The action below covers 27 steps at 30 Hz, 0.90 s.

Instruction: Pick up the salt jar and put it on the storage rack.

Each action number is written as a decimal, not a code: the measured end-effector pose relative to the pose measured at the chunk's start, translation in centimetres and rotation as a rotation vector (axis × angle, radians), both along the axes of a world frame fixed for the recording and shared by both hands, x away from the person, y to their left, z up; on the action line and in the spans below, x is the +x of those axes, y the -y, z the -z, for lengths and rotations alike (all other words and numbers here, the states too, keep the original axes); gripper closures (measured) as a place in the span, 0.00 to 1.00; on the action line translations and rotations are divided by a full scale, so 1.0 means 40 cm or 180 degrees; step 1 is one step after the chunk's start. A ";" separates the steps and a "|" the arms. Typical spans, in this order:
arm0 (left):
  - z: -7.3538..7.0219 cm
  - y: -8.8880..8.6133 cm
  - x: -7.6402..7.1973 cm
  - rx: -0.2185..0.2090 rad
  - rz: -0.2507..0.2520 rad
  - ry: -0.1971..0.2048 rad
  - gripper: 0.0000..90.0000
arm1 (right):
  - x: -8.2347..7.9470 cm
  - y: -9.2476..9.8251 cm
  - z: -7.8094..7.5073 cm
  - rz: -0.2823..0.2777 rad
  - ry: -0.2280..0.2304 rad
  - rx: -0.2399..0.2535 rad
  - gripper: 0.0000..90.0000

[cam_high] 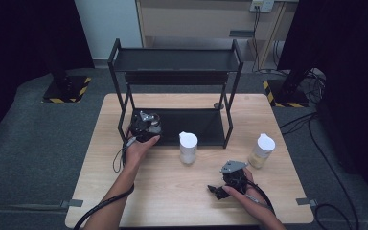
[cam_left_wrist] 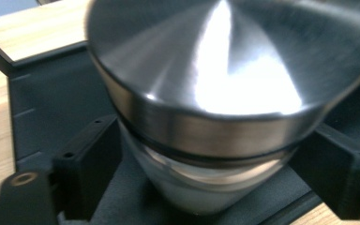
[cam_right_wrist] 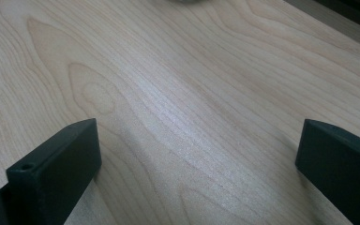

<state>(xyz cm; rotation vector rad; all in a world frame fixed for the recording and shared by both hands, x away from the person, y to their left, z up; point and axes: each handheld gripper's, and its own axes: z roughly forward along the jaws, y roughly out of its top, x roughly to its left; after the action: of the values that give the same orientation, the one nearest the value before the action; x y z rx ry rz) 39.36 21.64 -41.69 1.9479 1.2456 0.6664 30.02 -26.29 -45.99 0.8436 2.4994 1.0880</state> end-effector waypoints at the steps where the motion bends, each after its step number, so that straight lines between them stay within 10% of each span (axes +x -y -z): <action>1: -0.003 -0.005 -0.002 -0.0028 -0.0002 -0.0001 0.08 | 0.000 0.000 0.000 0.0000 0.0000 0.0000 0.01; 27: -0.075 0.022 -0.050 0.0110 0.0043 0.0376 0.04 | 0.000 0.000 0.000 0.0001 0.0000 0.0000 0.01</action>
<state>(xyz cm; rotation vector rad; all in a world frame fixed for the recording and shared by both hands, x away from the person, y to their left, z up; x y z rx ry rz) 37.36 20.77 -38.68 1.9143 1.1550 0.7892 30.01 -26.29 -45.99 0.8438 2.4994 1.0879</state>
